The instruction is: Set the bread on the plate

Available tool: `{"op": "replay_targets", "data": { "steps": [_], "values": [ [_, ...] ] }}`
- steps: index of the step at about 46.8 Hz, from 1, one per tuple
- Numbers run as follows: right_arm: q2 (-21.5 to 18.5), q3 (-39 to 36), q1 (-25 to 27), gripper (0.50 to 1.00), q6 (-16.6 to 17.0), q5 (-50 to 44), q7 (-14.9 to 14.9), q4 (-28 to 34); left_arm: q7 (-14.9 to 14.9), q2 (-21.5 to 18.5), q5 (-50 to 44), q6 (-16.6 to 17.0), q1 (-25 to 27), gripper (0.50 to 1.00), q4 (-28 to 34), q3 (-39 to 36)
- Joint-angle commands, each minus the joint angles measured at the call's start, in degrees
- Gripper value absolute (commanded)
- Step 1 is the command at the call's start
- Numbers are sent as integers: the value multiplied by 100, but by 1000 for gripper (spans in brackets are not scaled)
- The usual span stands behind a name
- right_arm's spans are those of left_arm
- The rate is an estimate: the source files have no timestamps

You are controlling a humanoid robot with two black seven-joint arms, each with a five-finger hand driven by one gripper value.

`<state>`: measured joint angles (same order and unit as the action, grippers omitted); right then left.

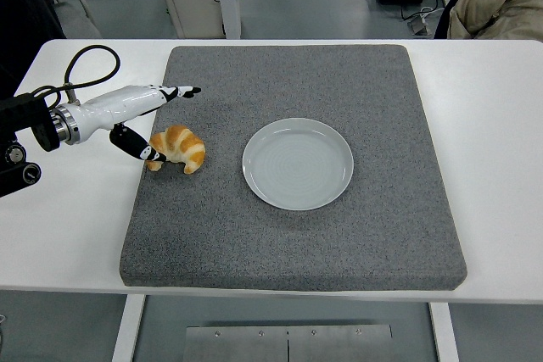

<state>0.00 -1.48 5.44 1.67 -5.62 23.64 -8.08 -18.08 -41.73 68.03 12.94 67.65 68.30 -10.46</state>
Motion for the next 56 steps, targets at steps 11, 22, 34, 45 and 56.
{"op": "replay_targets", "data": {
  "steps": [11, 22, 34, 45, 56],
  "values": [
    [0, -1, 1, 1000, 0, 0, 0, -1, -3, 358, -1, 112, -129, 963, -273, -79],
    [0, 7, 1, 1000, 0, 0, 0, -1, -12, 446, -1, 112, -190, 916, -440, -79],
    [0, -1, 1, 1000, 0, 0, 0, -1, -91, 525, 8, 112, -261, 780, -475, -96],
    [0, -1, 1, 1000, 0, 0, 0, -1, -135, 561, -1, 112, -296, 707, -475, -175],
    [0, -1, 1, 1000, 0, 0, 0, -1, -135, 552, -18, 112, -234, 616, -475, -96]
  ]
}}
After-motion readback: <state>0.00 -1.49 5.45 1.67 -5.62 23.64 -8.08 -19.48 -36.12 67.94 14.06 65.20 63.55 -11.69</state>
